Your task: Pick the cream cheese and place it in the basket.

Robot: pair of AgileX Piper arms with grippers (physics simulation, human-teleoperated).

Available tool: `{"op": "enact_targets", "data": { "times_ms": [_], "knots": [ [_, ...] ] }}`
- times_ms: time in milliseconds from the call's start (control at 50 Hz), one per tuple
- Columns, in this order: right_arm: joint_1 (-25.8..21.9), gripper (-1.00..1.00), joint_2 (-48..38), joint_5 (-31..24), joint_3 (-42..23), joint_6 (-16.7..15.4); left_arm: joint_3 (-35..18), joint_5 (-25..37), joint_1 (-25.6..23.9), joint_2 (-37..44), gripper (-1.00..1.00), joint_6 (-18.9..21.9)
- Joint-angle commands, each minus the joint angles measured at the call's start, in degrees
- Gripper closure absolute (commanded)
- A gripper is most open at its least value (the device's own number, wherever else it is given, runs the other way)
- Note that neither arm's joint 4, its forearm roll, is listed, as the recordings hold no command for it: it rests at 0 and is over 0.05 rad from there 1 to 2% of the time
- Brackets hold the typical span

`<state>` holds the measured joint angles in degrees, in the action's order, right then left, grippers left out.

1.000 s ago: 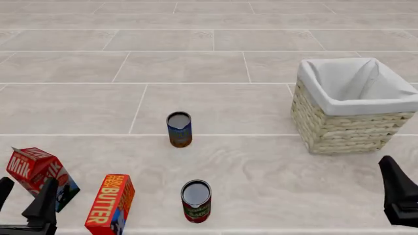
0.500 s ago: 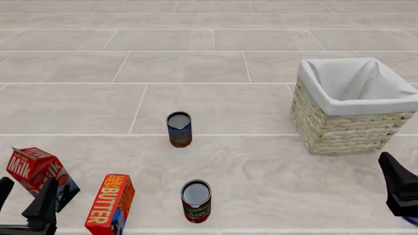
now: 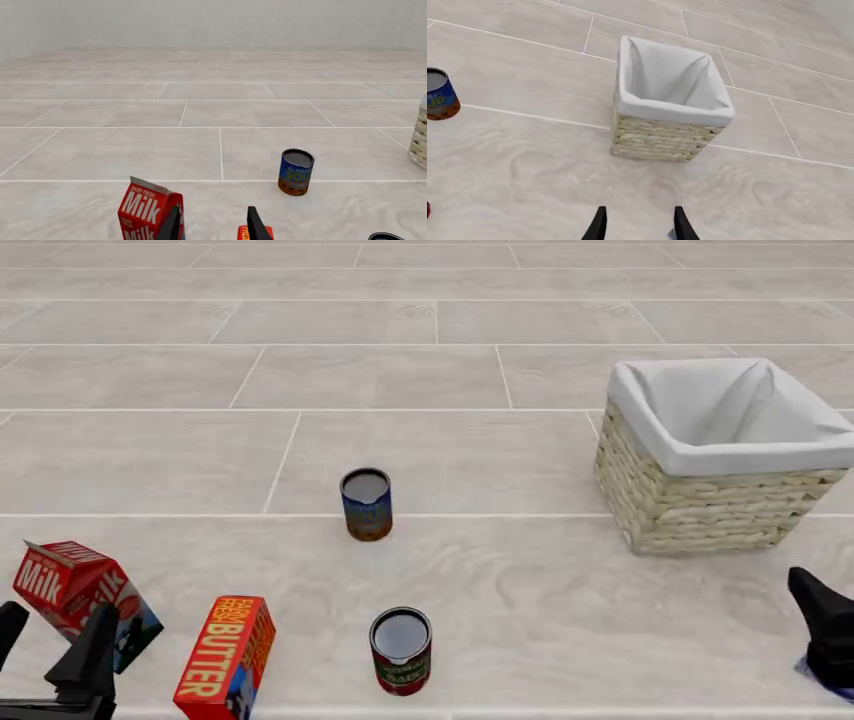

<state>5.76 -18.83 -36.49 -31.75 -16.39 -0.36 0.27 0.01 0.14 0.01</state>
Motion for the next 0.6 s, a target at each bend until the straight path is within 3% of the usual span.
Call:
{"op": "enact_targets", "data": {
  "times_ms": [20, 280, 520, 600],
  "knots": [
    [2.38, -1.00, -2.09, -3.79, -0.23, -4.89, 0.00, 0.00, -0.01, 0.00, -1.00, 0.01],
    [6.19, -1.00, -6.07, -2.90, 1.29, -9.19, 0.00, 0.01, 0.01, 0.00, -1.00, 0.00],
    [10.15, -1.00, -12.29, -1.81, 2.09, -16.83, 0.00, 0.02, 0.00, 0.01, -1.00, 0.00],
    [10.82, -1.00, -14.28, -0.92, 2.00, -17.97, 0.00, 0.01, 0.01, 0.01, -1.00, -0.01]
  ]
}}
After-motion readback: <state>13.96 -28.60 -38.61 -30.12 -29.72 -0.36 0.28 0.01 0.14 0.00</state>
